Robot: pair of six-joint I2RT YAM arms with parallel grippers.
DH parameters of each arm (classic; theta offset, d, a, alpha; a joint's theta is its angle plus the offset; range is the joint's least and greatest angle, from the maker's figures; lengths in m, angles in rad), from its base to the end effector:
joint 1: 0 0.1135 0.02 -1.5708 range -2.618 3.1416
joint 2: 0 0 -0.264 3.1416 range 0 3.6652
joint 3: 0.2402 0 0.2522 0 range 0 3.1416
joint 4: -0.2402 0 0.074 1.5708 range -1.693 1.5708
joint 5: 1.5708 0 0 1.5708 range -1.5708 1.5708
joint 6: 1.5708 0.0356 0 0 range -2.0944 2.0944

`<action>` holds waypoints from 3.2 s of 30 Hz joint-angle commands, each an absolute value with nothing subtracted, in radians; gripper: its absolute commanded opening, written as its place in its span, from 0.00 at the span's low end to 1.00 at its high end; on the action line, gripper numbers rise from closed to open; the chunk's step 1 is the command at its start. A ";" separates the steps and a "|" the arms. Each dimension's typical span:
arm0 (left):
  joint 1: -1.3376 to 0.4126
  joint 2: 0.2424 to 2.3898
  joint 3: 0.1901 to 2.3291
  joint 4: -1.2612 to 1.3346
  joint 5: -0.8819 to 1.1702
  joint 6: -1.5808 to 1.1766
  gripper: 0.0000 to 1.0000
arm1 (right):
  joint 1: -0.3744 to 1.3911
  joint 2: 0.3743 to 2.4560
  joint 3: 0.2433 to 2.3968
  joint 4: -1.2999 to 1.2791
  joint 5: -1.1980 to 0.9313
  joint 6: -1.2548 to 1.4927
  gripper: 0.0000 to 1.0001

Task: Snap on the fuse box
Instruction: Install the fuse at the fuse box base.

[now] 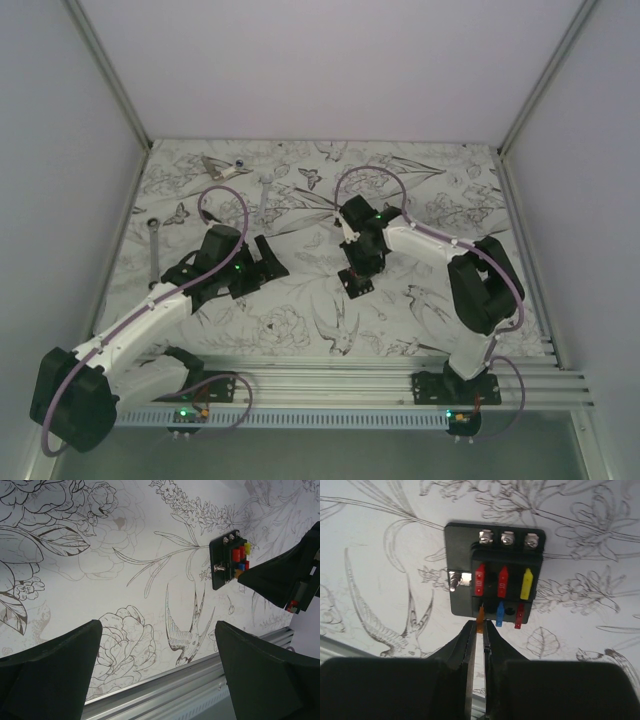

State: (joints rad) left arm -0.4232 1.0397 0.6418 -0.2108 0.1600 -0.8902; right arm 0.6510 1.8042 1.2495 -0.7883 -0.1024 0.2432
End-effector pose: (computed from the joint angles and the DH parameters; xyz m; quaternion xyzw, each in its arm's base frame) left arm 0.2027 -0.0975 0.2391 -0.1685 0.8683 -0.3377 0.3220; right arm 0.2727 0.2123 0.1857 -0.2066 0.9705 0.0949 0.0804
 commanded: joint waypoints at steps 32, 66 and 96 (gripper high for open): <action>-0.414 0.996 0.615 -0.228 0.168 -0.911 1.00 | 0.772 1.803 1.210 -0.769 0.125 0.311 0.00; -0.414 0.985 0.608 -0.228 0.171 -0.921 1.00 | 0.835 1.903 1.267 -0.718 0.116 0.320 0.12; -0.414 0.973 0.602 -0.230 0.171 -0.927 1.00 | 0.819 1.751 1.181 -0.626 0.200 0.369 0.24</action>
